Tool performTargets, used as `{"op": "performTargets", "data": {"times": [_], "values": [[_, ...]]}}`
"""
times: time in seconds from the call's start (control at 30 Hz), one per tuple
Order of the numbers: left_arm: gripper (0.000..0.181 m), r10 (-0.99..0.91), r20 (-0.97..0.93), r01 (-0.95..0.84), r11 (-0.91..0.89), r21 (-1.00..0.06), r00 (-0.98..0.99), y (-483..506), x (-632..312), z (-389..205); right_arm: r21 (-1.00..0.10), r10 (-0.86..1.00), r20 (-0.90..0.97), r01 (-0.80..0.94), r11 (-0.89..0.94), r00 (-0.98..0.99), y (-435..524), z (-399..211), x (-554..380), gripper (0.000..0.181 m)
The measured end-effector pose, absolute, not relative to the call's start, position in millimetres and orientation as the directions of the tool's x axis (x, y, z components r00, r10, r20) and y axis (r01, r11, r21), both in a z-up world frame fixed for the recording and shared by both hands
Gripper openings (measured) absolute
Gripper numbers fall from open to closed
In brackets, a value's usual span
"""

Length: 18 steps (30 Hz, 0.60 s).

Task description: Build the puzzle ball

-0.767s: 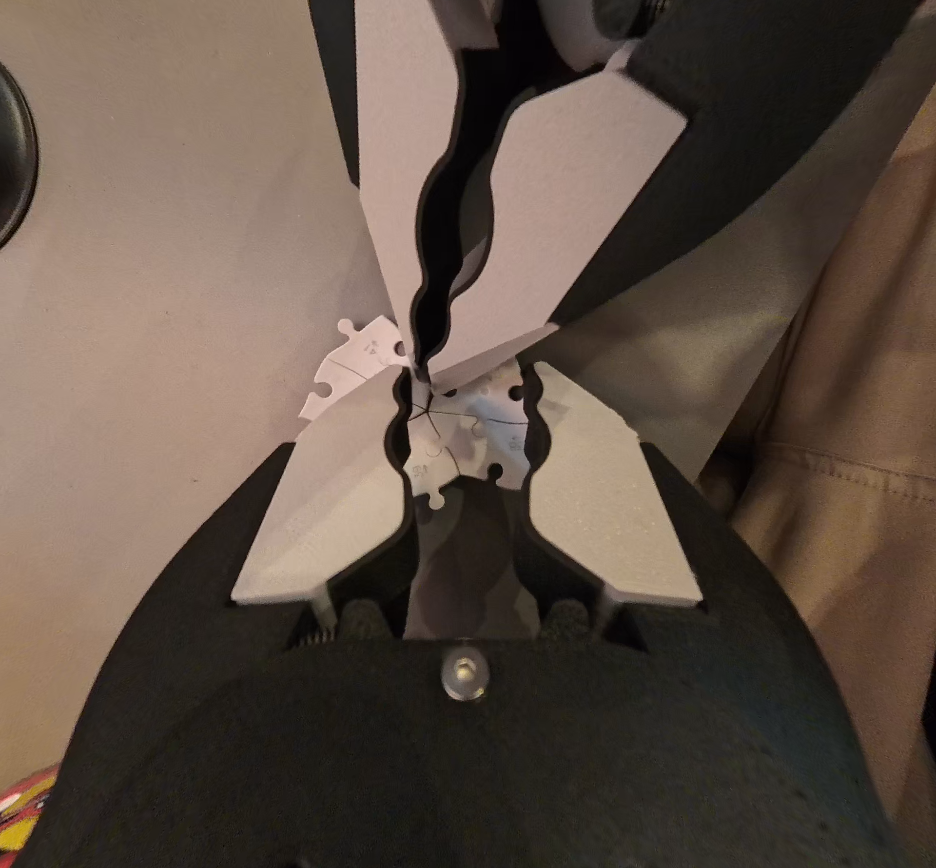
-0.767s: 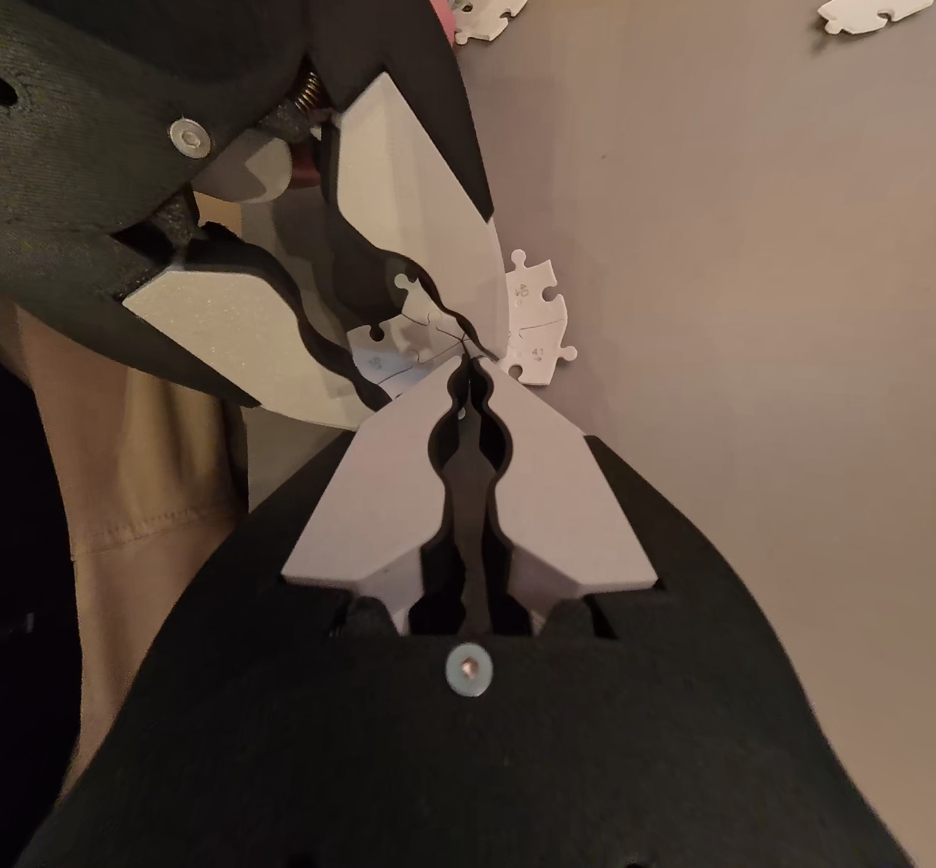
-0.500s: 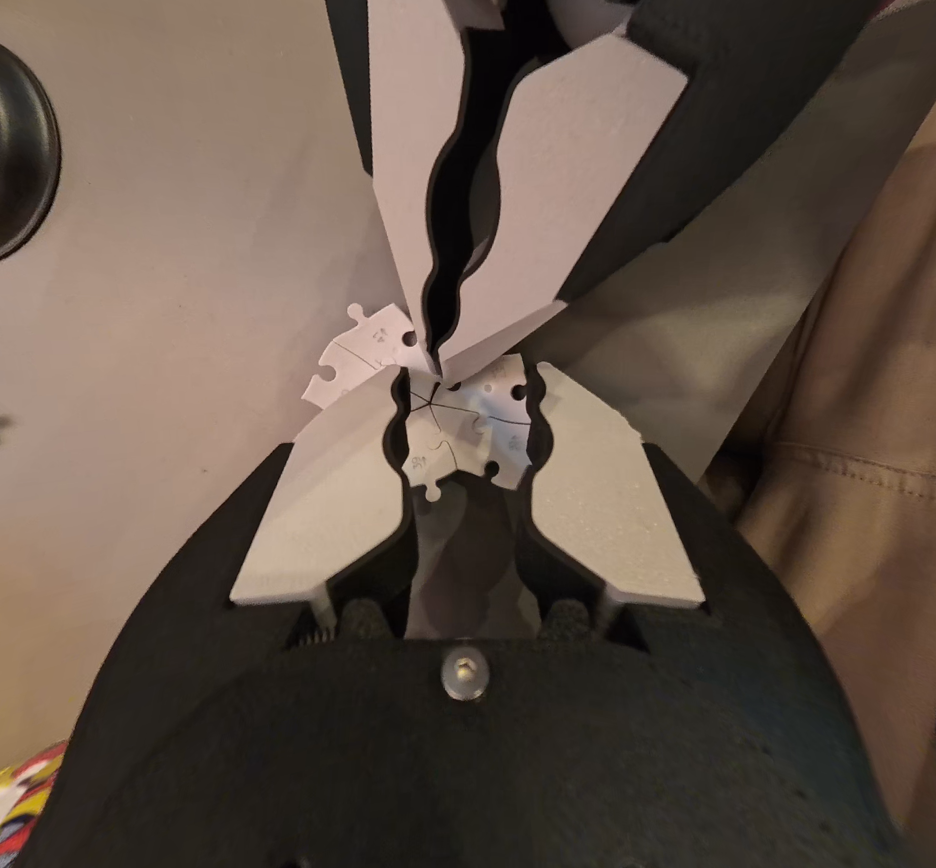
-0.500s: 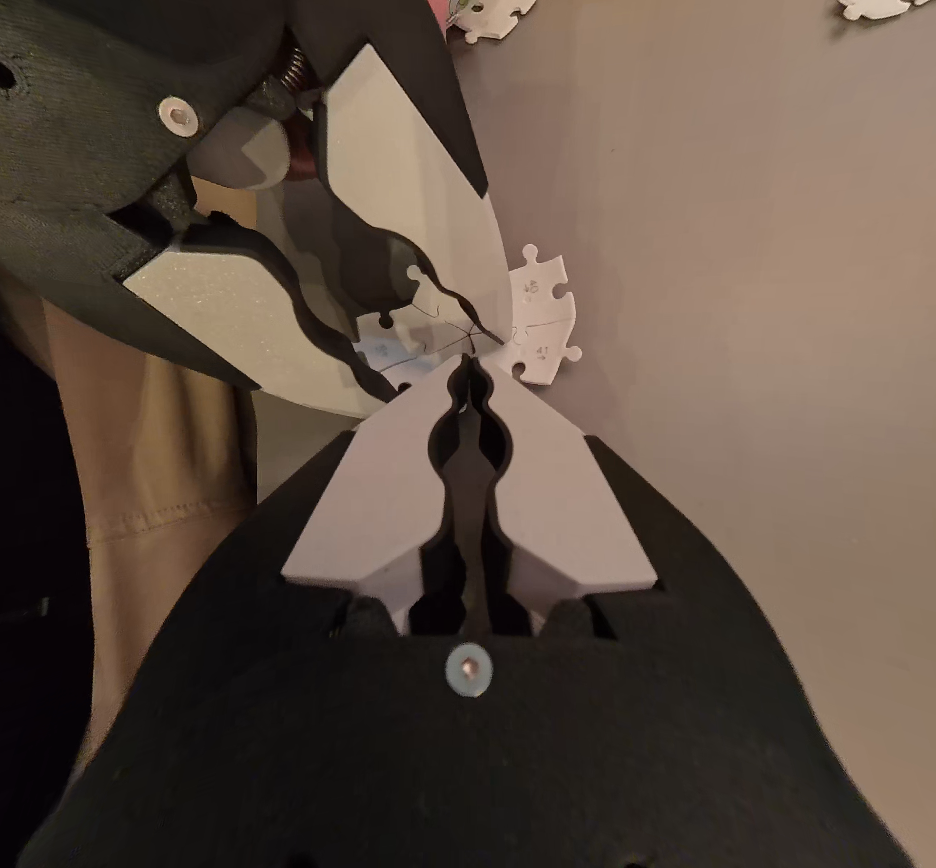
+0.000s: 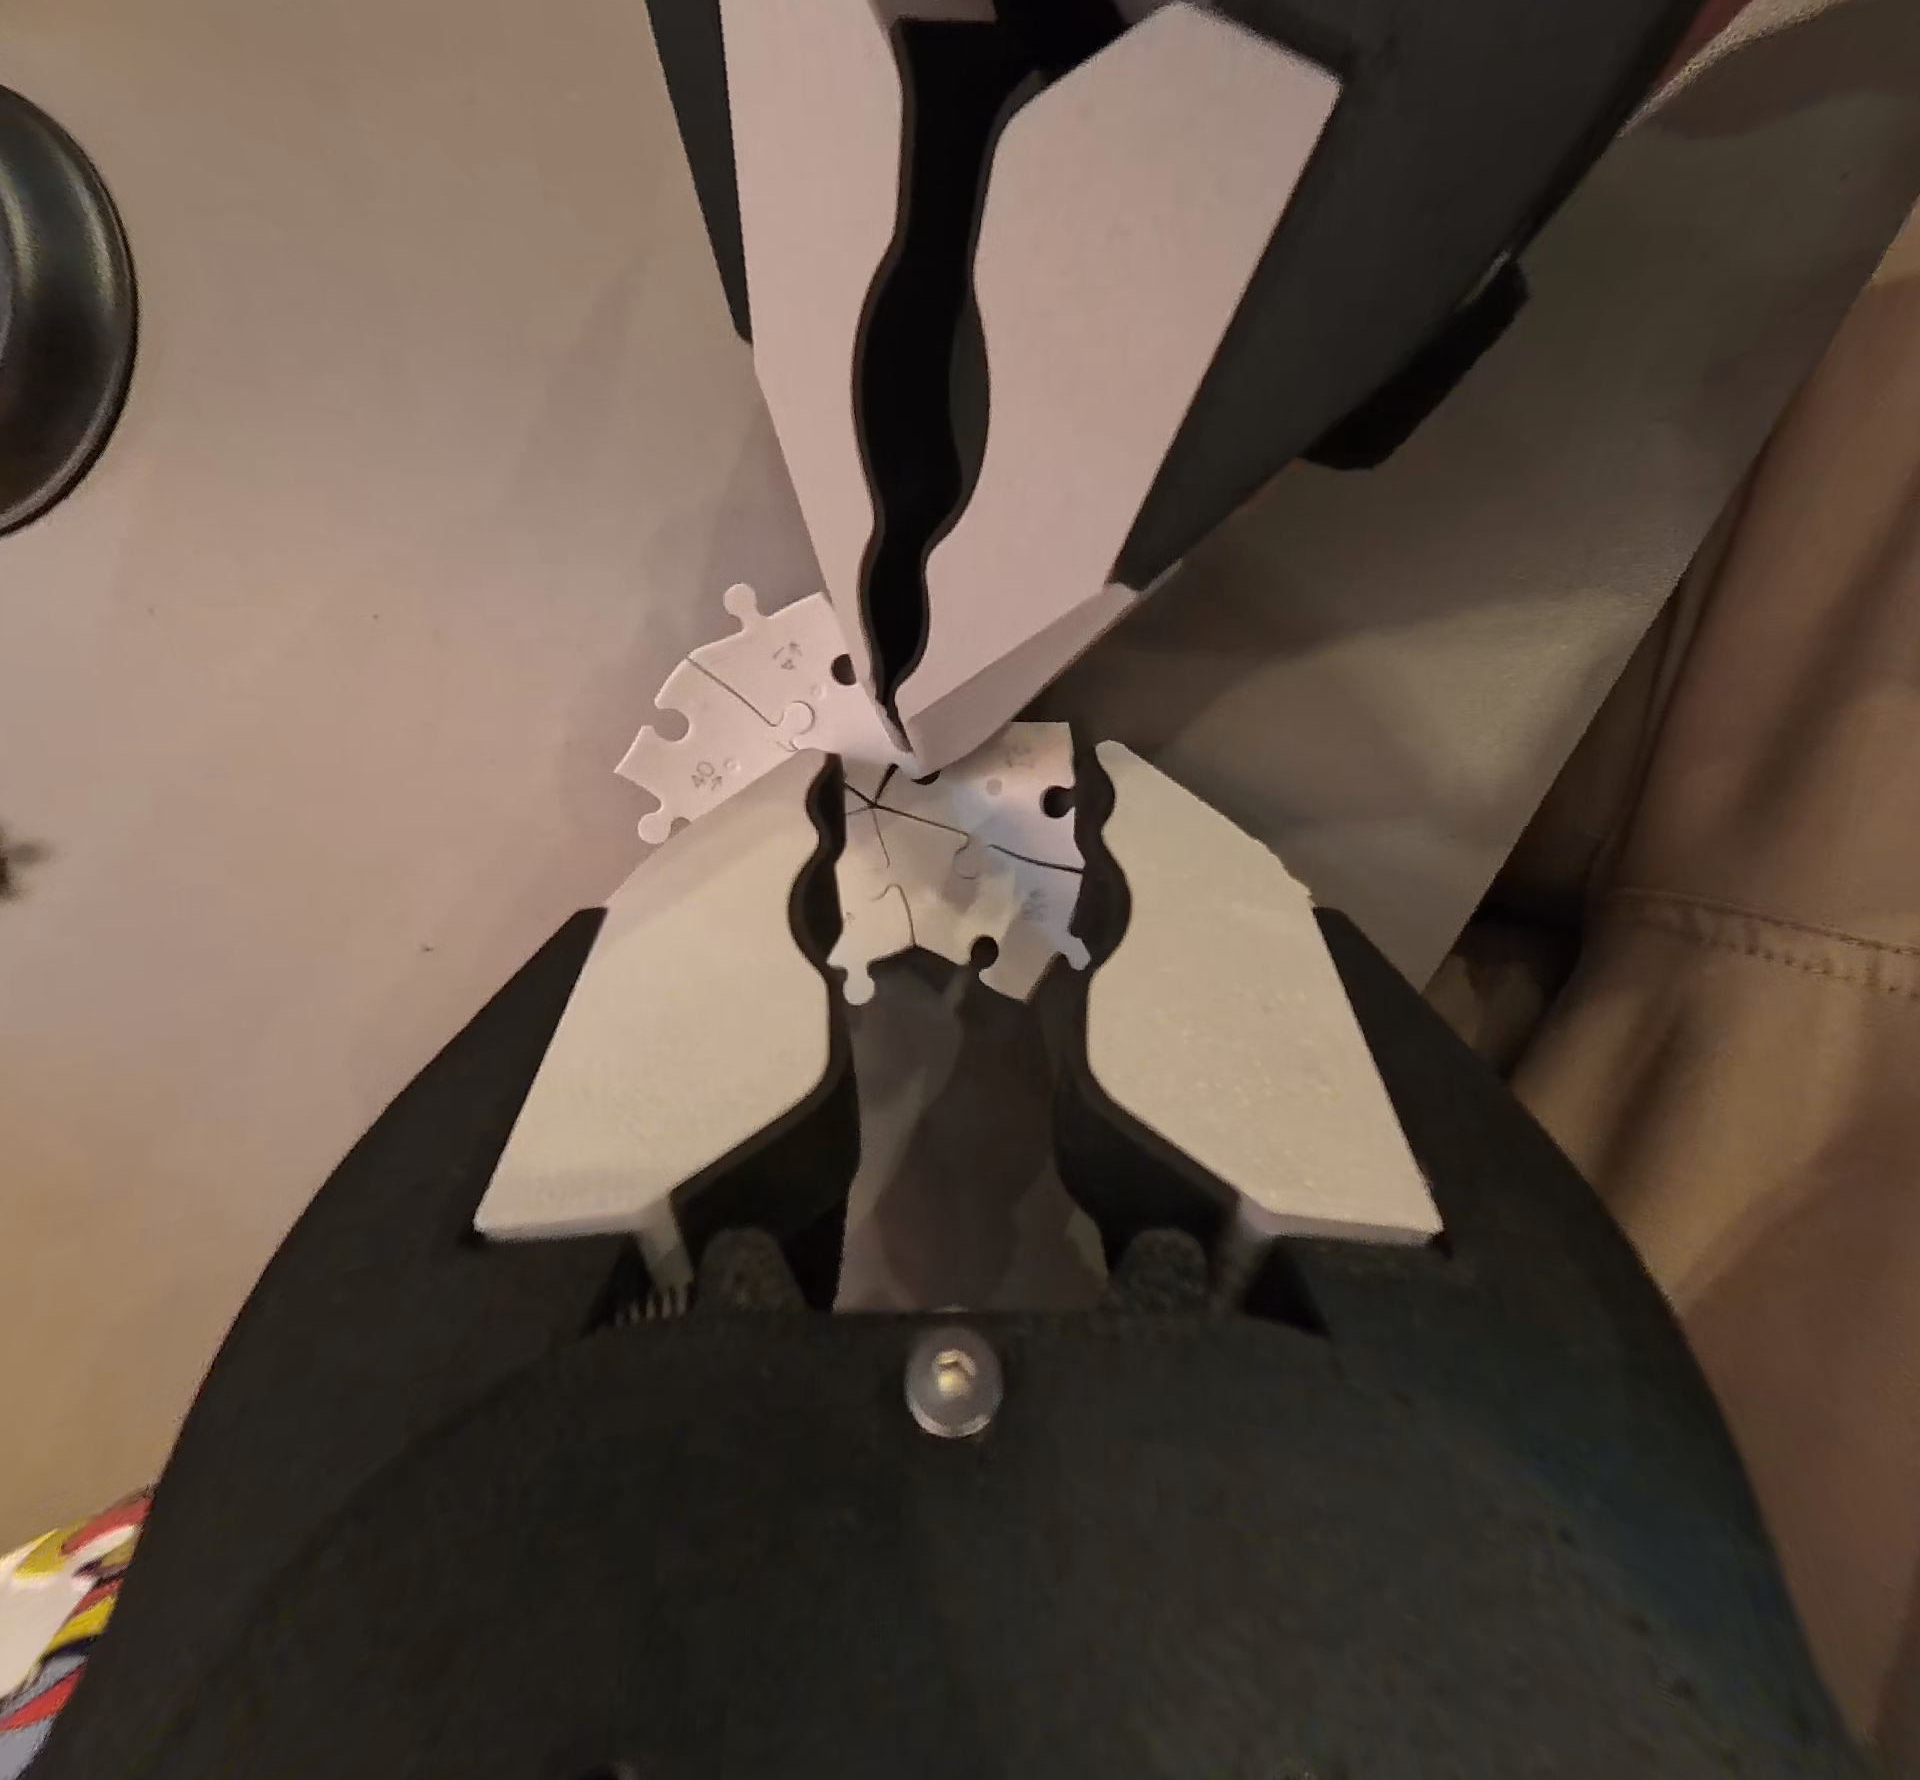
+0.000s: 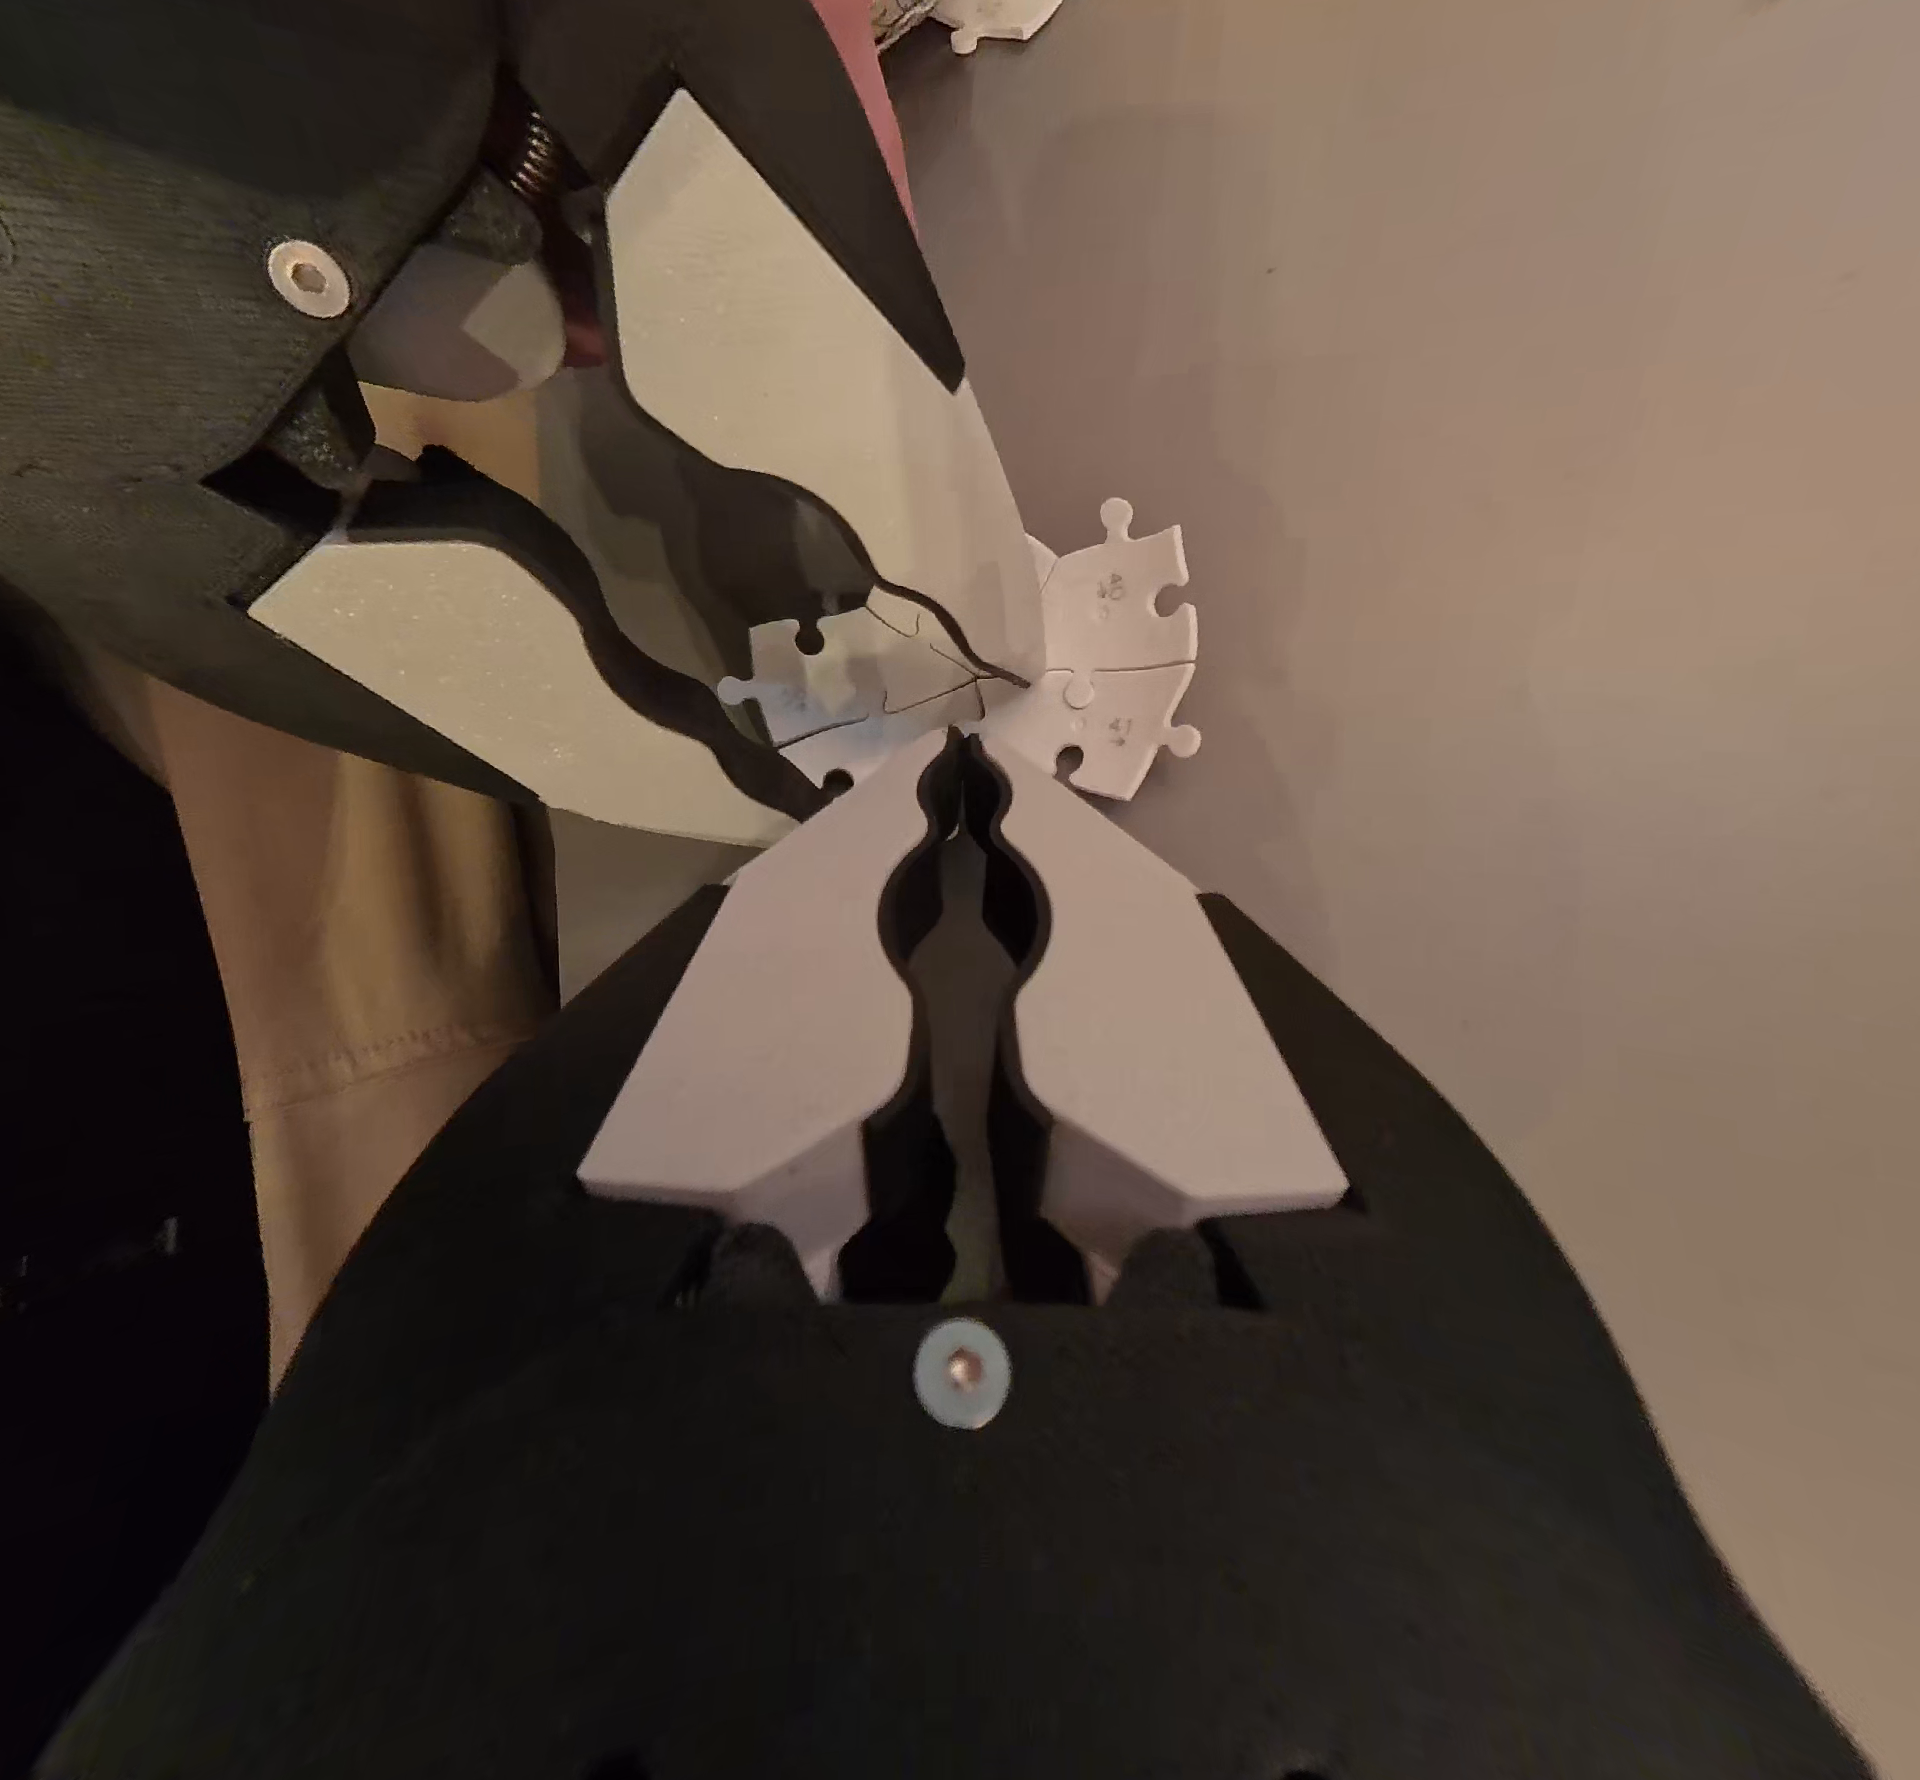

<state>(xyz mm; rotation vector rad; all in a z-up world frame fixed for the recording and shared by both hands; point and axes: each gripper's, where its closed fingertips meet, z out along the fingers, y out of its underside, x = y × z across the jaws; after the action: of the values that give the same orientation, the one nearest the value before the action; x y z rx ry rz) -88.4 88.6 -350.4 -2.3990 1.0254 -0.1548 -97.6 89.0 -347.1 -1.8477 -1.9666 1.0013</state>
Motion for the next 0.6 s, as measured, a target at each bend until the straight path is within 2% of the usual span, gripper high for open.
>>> {"op": "performTargets", "data": {"times": [0.1,0.33,0.6], "values": [[0.037,-0.696,-0.098,-0.638,-0.58,-0.507,0.711,89.6,-90.5,-350.5,-0.656,0.951,-0.277,0.75,-0.086,-0.134,94.7,-338.5,-100.1,0.0],[0.037,-0.698,-0.092,-0.636,-0.58,-0.51,0.71,90.0,-90.5,-350.7,-0.66,0.97,-0.216,0.749,-0.059,-0.115,102.2,-344.2,-103.5,0.0],[0.04,-0.695,-0.095,-0.634,-0.58,-0.511,0.712,91.2,-92.3,-350.6,-0.648,0.96,-0.259,0.756,-0.089,-0.11,99.1,-346.9,-106.9,0.0]]}}
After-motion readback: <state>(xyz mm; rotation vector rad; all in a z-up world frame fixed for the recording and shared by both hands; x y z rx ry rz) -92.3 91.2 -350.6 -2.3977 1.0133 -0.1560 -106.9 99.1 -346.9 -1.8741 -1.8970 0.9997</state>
